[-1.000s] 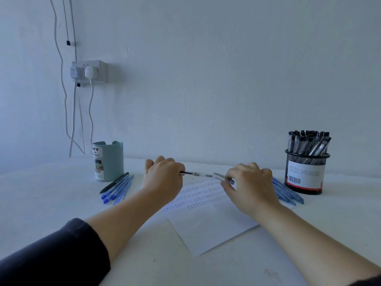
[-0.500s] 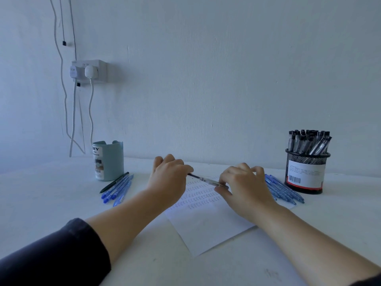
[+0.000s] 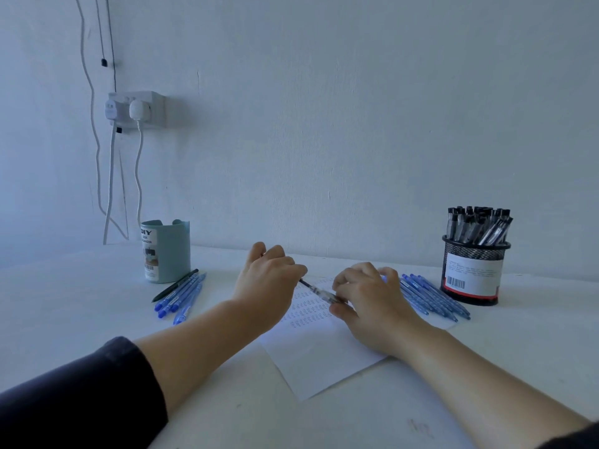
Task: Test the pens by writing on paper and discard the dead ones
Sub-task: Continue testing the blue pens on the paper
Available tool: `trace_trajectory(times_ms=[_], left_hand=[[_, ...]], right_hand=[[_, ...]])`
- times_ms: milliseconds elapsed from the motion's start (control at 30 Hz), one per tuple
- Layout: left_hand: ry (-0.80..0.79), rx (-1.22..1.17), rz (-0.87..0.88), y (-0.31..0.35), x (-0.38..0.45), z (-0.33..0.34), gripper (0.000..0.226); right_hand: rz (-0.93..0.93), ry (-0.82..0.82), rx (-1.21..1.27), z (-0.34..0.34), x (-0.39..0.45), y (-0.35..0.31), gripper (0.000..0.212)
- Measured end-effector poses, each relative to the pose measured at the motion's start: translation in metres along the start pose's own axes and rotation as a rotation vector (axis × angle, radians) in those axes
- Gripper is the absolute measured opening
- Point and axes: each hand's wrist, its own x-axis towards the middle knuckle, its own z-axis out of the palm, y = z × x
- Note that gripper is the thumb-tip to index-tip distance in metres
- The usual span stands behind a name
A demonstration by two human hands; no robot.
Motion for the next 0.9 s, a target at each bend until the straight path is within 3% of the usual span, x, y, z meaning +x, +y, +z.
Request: trace_trajectory(times_ms=[133, 233, 367, 467, 567, 600, 667, 767, 900], left_hand=[[0.039, 0.018, 0.002, -0.003, 0.001, 0.002, 0.036], [0.089, 0.004, -0.077, -0.010, 0.005, 0.002, 0.032], [0.181, 0.056, -0.148, -0.024, 0.004, 0.002, 0.015], [0.179, 0.069, -0.192, -0.027, 0.001, 0.006, 0.038], [-0.021, -0.146, -0.432, -0.025, 0.004, -0.004, 0.036], [-0.067, -0.232, -0.490, -0.024, 0.005, -0.008, 0.033], [-0.082, -0.570, -0.613, -0.023, 0.005, -0.010, 0.036], [-0.094, -1.141, -0.973, -0.016, 0.008, -0.015, 0.043], [-0.193, -1.263, -1.069, -0.003, 0.005, -0.020, 0.032]], right_hand=[[0.043, -0.023, 0.056, -0.001, 0.000, -0.002, 0.017], [0.081, 0.053, 0.153, -0.004, 0.004, -0.004, 0.015], [0.021, 0.031, 0.208, -0.002, 0.006, -0.014, 0.015], [0.061, -0.068, 0.234, -0.002, 0.004, -0.013, 0.039], [0.183, -0.287, 0.177, -0.004, 0.001, -0.007, 0.093], [0.213, -0.350, 0.146, -0.004, 0.000, -0.005, 0.100], [0.249, -0.425, 0.117, -0.003, -0.003, -0.002, 0.093], [0.276, -0.459, 0.121, -0.003, -0.005, -0.001, 0.086], [0.303, -0.468, 0.131, -0.004, -0.003, 0.002, 0.083]])
